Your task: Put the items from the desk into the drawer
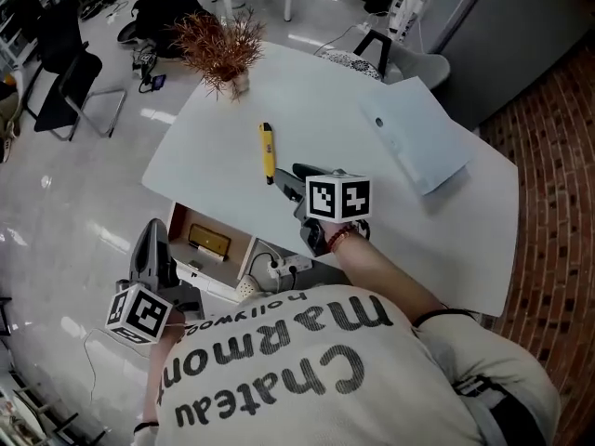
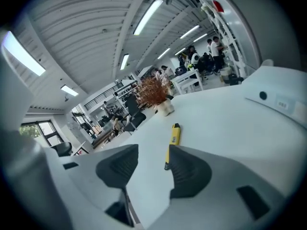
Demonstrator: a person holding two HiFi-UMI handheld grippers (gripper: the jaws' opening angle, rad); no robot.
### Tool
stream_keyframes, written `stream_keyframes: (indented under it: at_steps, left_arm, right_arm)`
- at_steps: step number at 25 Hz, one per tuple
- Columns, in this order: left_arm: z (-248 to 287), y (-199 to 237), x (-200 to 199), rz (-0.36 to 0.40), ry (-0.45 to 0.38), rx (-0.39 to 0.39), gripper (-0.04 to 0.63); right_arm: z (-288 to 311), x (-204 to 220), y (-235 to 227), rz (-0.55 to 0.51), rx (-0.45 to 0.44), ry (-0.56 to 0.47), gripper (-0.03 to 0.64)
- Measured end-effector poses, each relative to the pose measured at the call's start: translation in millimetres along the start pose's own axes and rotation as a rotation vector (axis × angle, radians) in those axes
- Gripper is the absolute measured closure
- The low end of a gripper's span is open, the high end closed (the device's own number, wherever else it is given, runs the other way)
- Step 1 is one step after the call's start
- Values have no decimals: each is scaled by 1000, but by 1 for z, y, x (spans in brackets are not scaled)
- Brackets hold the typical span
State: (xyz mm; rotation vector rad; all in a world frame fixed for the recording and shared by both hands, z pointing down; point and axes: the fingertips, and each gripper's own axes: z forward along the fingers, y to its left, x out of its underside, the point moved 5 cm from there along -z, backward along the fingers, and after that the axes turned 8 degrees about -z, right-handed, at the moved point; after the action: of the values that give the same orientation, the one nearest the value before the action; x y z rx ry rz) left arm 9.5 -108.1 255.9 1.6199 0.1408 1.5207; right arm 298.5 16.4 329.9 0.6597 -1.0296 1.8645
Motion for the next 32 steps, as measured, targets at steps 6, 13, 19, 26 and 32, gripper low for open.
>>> stream_keyframes:
  at_steps: [6,13,19,26,32]
  left_arm:
    - [34,31,-22,7,65,41,595]
    - [51,70,-46,-6,117,74,595]
    - [53,99,-52,-18,143,52,595]
    - [47,121,-67,-20,123,15,595]
    - [46,124,-68,-19,109,14,594]
  right_arm:
    - [31,7,-4,38,96,22,405]
    - [67,32,1,46,228,120,391]
    - [90,33,-6,-44,344,158,371]
    - [108,32,-12,-81,399,215,373]
    - [108,33,-15,-122,446,236,422]
